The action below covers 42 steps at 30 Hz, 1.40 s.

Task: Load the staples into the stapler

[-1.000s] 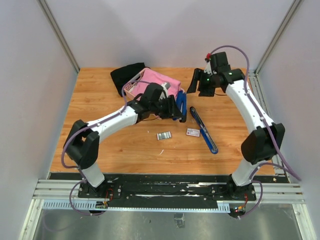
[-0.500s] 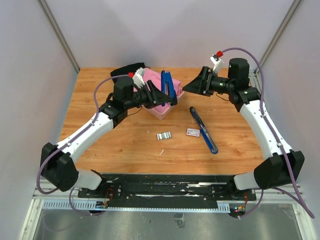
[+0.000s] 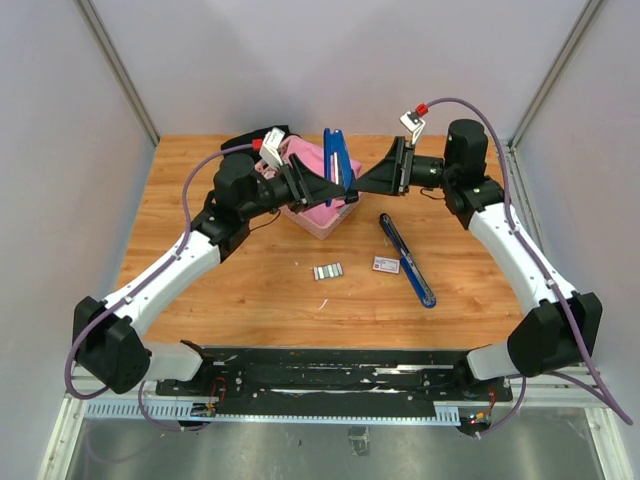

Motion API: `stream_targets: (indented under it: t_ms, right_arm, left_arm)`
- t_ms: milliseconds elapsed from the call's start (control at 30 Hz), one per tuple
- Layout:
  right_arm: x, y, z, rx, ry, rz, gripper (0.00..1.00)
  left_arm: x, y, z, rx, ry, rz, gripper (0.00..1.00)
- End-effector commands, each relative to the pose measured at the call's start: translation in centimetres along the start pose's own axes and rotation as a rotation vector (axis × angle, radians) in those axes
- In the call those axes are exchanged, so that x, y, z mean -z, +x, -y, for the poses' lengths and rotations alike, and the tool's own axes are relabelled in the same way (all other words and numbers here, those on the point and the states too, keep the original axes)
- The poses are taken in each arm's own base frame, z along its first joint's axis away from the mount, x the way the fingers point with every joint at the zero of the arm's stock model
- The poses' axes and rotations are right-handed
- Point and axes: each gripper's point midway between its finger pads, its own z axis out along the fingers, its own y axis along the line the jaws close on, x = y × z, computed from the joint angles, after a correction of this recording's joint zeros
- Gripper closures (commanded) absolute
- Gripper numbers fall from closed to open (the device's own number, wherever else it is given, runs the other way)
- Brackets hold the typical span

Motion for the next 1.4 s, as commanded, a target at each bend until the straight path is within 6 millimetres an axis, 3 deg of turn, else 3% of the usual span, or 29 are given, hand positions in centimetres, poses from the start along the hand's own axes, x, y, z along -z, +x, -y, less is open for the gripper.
stream_targets:
  t_ms: [0, 333, 667, 767, 933, 1100, 1233, 1367]
  right_arm:
    - [-0.7, 0.9, -1.9, 0.017, -0.102, -0.057, 0.3]
    - [-1.8, 1.4, -3.4, -0.009, -0.194, -0.101, 0.57]
    - [-1.4, 2.0, -4.7, -0.01, -0.273, -0.14, 0.48]
    - [-1.3, 2.2, -4.7, -0.013, -0.28, -0.152, 0.5]
    - [-1.1, 2.7, -4.9, -0.014, -0.295, -0.175, 0.67]
    - [-1.0, 2.6, -5.0, -0.021, -0.296, -0.177, 0.99]
    - [-0.5, 1.8, -4.9, -0.036, -0.286, -0.157, 1.0]
    - [1.3, 0.9, -3.9, -0.053, -0.246, -0.132, 1.0]
  left_arm:
    - [0.9, -1.7, 4.6, -0.064, 0.154, 0.057, 1.0]
    - [1.2, -1.9, 4.9, -0.066, 0.164, 0.077, 1.0]
    - [1.3, -2.3, 5.7, -0.065, 0.189, 0.09, 1.0]
    - [1.2, -2.4, 5.8, -0.064, 0.192, 0.09, 1.0]
    - [1.2, -2.5, 5.9, -0.058, 0.195, 0.1, 1.0]
    - [1.2, -2.4, 5.5, -0.061, 0.189, 0.097, 1.0]
    - [1.7, -2.3, 3.9, -0.094, 0.149, 0.085, 1.0]
    - [2.9, -1.4, 1.2, -0.142, 0.127, 0.019, 1.0]
